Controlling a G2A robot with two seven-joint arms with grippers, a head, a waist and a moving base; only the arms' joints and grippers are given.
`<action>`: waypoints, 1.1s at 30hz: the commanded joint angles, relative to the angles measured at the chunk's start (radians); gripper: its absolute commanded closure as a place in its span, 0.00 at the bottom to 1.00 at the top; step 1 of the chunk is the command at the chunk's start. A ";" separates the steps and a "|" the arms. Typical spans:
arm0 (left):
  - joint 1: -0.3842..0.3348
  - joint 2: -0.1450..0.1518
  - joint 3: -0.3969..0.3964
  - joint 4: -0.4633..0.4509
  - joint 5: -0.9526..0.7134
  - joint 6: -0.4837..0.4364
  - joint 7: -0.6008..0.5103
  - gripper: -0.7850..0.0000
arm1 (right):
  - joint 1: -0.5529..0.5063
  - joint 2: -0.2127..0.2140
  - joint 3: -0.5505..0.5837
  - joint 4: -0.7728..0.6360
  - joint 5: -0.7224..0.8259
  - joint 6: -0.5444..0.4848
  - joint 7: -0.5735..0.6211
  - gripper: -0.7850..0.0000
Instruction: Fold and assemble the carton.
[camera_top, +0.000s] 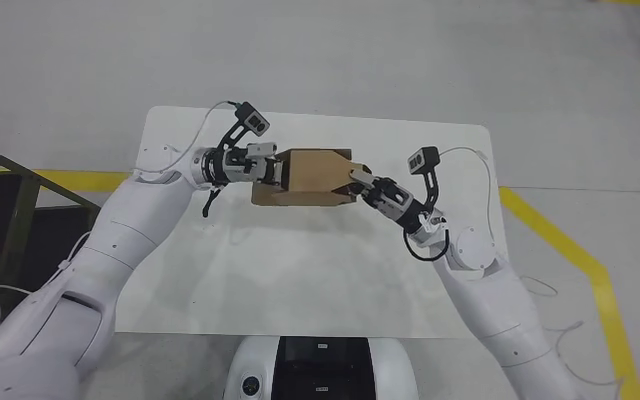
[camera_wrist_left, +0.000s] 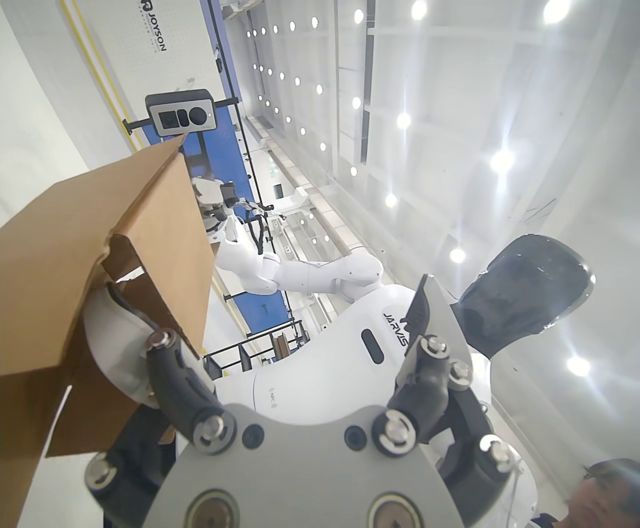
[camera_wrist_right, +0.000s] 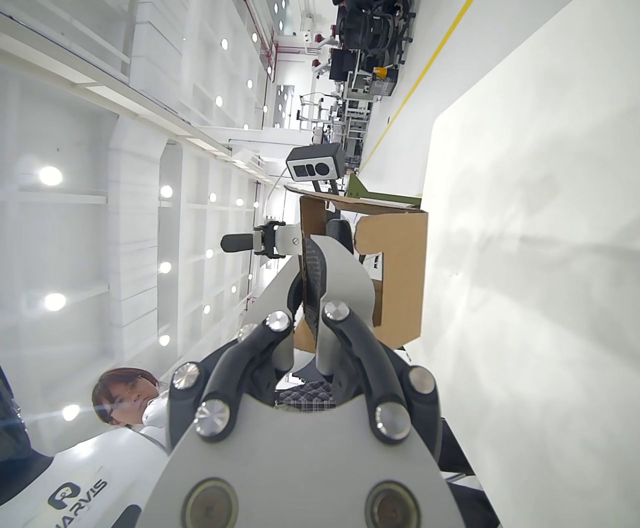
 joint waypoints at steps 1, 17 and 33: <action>0.000 -0.007 -0.006 0.007 0.003 0.001 -0.001 0.13 | -0.001 -0.001 -0.003 0.000 -0.001 0.000 0.000 1.00; -0.006 -0.059 -0.028 0.073 0.053 0.012 -0.012 0.45 | 0.001 -0.008 0.009 0.004 0.008 -0.006 0.002 1.00; -0.014 -0.094 -0.041 0.118 0.105 0.024 -0.021 0.93 | -0.013 -0.011 0.023 -0.006 -0.015 -0.008 0.002 1.00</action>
